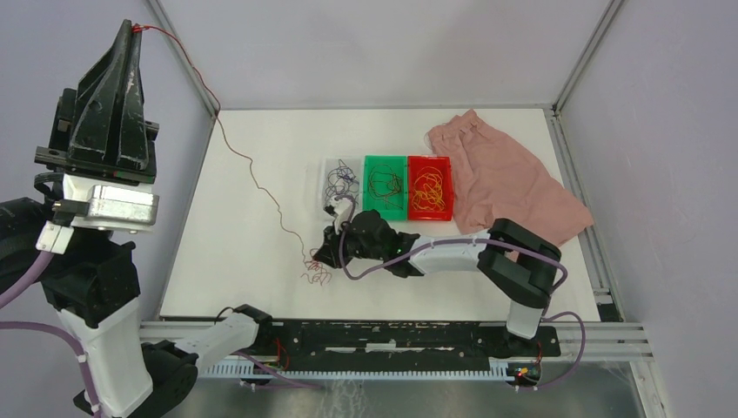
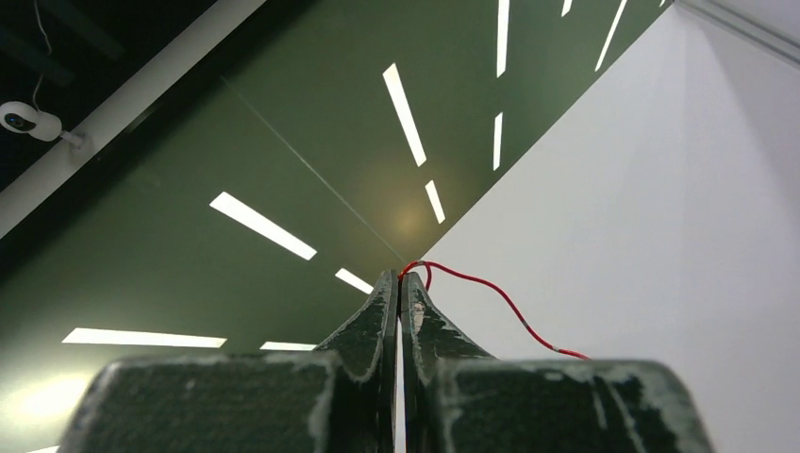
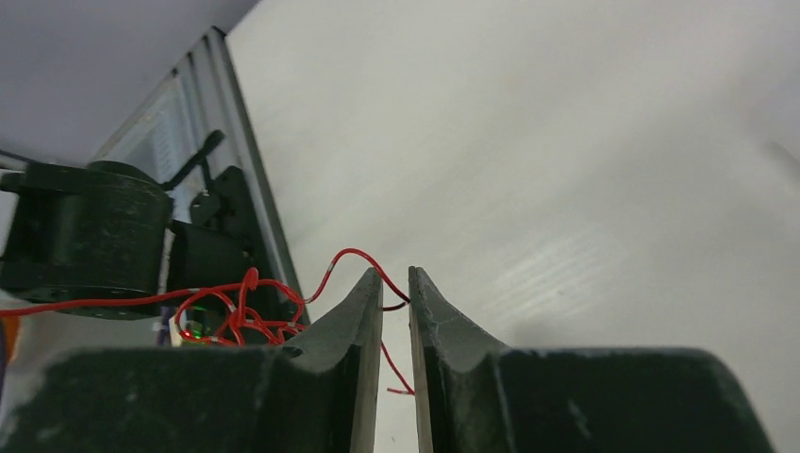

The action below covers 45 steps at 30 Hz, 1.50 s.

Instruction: Untangle the cables

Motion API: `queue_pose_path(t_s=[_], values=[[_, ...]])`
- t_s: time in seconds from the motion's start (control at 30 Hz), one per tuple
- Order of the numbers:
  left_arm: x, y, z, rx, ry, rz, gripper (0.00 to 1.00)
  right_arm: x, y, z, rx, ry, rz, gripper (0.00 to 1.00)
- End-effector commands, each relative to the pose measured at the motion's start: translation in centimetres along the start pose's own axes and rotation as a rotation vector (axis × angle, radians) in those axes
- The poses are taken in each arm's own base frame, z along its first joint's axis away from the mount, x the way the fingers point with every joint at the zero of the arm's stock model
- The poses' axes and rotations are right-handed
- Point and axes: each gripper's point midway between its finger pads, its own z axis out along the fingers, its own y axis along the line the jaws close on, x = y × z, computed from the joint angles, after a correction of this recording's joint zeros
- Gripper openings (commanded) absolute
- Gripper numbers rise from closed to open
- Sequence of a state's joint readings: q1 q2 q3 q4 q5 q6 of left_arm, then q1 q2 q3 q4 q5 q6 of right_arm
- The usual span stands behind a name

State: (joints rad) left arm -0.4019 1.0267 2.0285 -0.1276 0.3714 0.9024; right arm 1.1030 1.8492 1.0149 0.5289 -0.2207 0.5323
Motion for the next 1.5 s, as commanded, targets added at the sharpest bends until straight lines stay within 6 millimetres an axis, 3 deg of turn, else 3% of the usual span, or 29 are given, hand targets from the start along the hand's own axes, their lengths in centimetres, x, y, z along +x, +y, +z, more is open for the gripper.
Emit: queue_pose_path(t_s=[0.0, 0.1, 0.17, 0.23, 0.3, 0.37, 0.43, 0.53, 0.6, 0.67, 0.83, 0.93, 1.07, 1.27, 1.47], values=[[-0.4, 1.9, 0.1, -0.071, 0.000, 0.041, 0.05, -3.0, -4.3, -4.0, 0.232, -0.090, -0.022, 0.21], [2.2, -0.3, -1.2, -0.026, 0.104, 0.040, 0.04, -5.9, -4.2, -7.0, 0.242, -0.171, -0.019, 0.20], [5.4, -4.4, -3.2, 0.064, 0.225, -0.016, 0.04, -8.0, -2.9, -8.7, 0.226, -0.197, -0.061, 0.19], [9.0, -10.2, -6.5, 0.193, 0.356, -0.070, 0.04, -9.9, -1.5, -9.9, 0.210, -0.200, -0.098, 0.19], [12.5, -17.1, -11.0, 0.350, 0.493, -0.151, 0.10, -11.0, -0.6, -10.9, 0.214, -0.197, -0.112, 0.17], [15.3, -24.7, -16.9, 0.563, 0.633, -0.226, 0.18, -11.8, -0.2, -11.8, 0.225, -0.197, -0.120, 0.17], [16.9, -31.0, -23.0, 0.740, 0.747, -0.294, 0.28, -12.1, 0.2, -12.3, 0.225, -0.193, -0.120, 0.16], [17.5, -38.3, -31.7, 1.028, 0.817, -0.321, 0.55, -12.0, 0.6, -12.6, 0.221, -0.163, -0.105, 0.15], [16.8, -40.4, -34.5, 1.132, 0.807, -0.348, 0.64, -11.9, 0.8, -12.8, 0.229, -0.142, -0.103, 0.14], [15.6, -41.6, -35.4, 1.186, 0.761, -0.400, 0.69, -11.8, 1.1, -12.9, 0.228, -0.132, -0.108, 0.14], [11.2, -43.2, -33.8, 1.209, 0.596, -0.668, 0.79, -12.7, 2.2, -13.5, 0.202, -0.143, -0.107, 0.13], [10.1, -44.3, -33.9, 1.227, 0.533, -0.741, 0.80, -12.8, 2.0, -14.2, 0.228, -0.134, -0.122, 0.12], [11.6, -46.7, -36.1, 1.303, 0.554, -0.706, 0.80, -11.3, 0.4, -14.6, 0.290, -0.104, -0.128, 0.15], [16.5, -50.6, -38.0, 1.353, 0.727, -0.681, 0.74, -8.9, -2.0, -15.9, 0.390, -0.111, -0.088, 0.30], [20.1, -53.5, -37.6, 1.362, 0.803, -0.672, 0.68, -8.3, -2.8, -17.0, 0.423, -0.134, -0.079, 0.37]])
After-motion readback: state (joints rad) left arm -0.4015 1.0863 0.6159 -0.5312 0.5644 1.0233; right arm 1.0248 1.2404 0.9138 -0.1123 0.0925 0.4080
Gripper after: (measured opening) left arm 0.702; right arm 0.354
